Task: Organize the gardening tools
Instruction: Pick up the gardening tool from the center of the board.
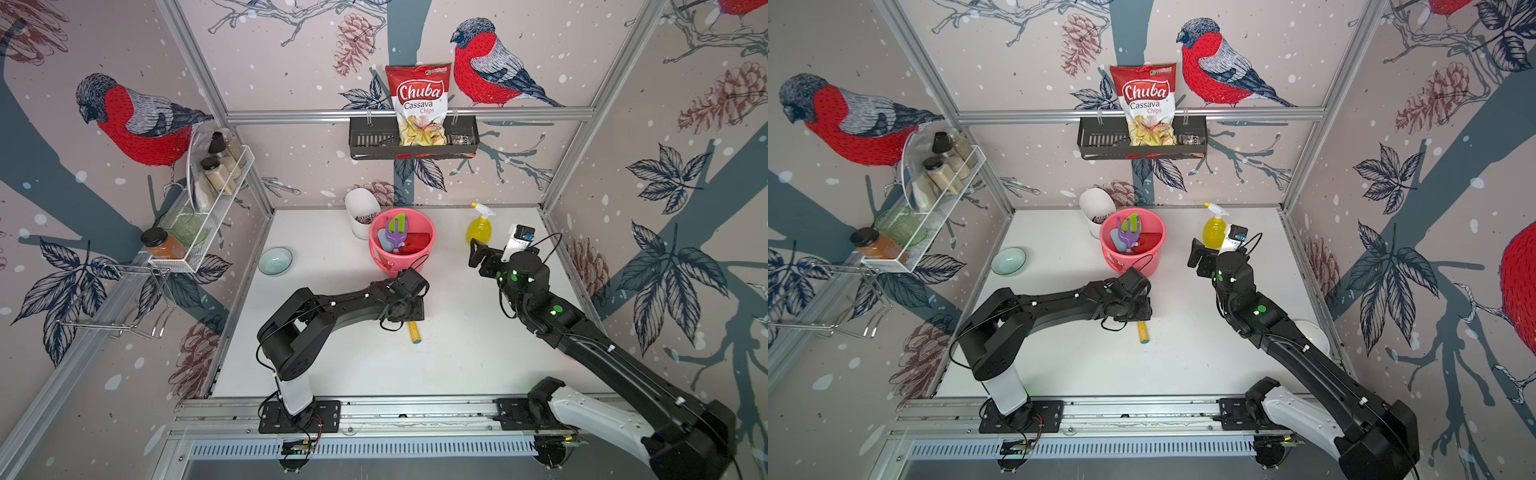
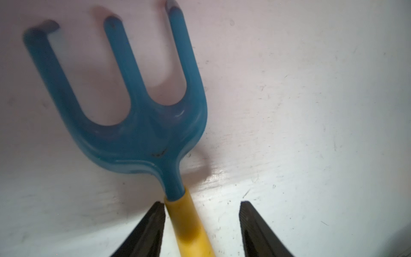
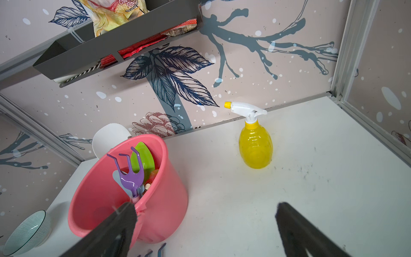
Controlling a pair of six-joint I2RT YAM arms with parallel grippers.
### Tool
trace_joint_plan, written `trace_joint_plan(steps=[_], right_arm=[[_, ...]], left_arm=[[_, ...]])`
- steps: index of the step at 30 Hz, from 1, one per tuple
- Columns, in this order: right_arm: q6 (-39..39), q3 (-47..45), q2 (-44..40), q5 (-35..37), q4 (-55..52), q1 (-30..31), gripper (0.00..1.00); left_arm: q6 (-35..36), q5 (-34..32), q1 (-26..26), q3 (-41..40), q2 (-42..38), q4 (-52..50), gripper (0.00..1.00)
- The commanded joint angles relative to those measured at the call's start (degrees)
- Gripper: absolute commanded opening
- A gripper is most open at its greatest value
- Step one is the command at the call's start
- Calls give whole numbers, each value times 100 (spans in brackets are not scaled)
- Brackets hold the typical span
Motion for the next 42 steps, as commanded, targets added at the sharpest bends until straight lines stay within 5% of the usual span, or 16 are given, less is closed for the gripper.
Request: trace_joint_plan(steps=[1, 18, 25, 42], right_arm=[[70, -39, -42, -137, 6, -76, 100], [207, -240, -360, -256, -139, -205, 100], [235, -305, -419, -349, -131, -304, 100], [252, -357, -586, -355, -233, -452, 100]], left_arm=[[98, 68, -29, 132, 101, -300, 58], [176, 112, -99, 488, 476, -845, 42], [182, 88, -117, 631, 596, -956, 0], [388, -637, -709, 649, -147, -1034, 0]])
